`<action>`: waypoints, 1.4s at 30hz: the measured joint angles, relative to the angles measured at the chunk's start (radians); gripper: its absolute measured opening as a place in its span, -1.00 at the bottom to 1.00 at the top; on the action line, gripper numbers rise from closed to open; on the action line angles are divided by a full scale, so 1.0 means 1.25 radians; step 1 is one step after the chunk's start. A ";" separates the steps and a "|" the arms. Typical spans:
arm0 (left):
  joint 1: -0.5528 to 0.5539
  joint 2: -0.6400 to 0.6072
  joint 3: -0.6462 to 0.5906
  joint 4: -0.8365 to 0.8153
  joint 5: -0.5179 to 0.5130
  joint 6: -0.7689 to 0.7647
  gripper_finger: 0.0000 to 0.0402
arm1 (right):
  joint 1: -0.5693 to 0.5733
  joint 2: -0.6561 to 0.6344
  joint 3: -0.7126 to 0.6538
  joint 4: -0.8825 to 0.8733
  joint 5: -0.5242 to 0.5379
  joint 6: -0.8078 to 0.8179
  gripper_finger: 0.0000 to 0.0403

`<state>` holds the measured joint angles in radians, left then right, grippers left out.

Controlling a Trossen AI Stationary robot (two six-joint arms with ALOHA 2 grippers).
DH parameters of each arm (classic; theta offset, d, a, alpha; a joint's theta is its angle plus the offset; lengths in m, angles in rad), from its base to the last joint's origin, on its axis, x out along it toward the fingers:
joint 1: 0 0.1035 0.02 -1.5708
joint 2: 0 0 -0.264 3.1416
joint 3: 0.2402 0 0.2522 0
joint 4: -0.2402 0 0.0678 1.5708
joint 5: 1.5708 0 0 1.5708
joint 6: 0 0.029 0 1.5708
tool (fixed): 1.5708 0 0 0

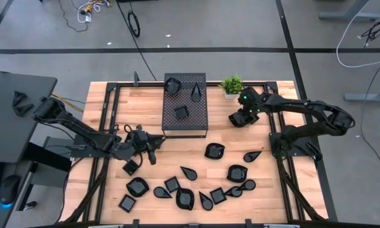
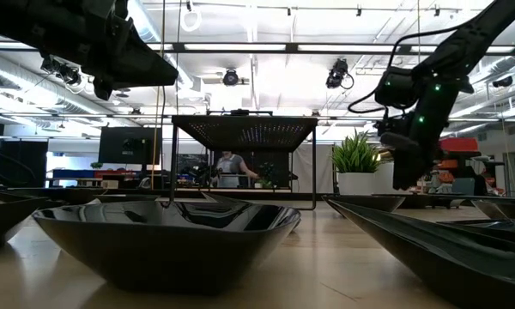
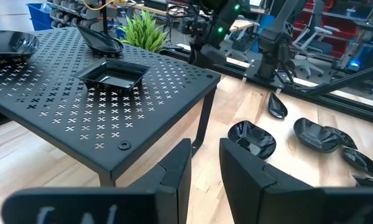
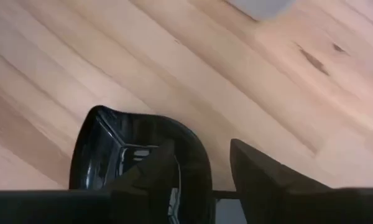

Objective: Pick & Place Mini shaped plates
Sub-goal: Stack the leaf shaped plate on top of the other leaf shaped plate on the shelf

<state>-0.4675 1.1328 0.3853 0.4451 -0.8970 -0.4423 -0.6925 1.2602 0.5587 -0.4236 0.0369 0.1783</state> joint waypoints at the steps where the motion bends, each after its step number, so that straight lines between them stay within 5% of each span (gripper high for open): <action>1: 0.000 0.000 0.000 0.000 0.000 0.000 -0.57 | -0.003 0.000 -0.004 0.004 -0.002 0.000 -0.27; 28: 0.000 0.000 0.000 0.000 0.000 -0.001 -0.57 | -0.008 -0.006 -0.055 0.041 -0.069 0.015 -0.97; 37: -0.046 0.000 0.000 0.115 0.025 0.134 -0.57 | 0.080 -0.184 -0.053 0.046 -0.054 0.154 -0.99; 42: -0.056 0.003 0.000 0.192 0.023 0.192 -0.57 | 0.224 -0.320 -0.053 0.102 0.063 0.242 -0.99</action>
<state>-0.5372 1.1365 0.3855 0.6846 -0.8689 -0.2019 -0.4118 0.8604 0.4927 -0.2965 0.1150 0.4808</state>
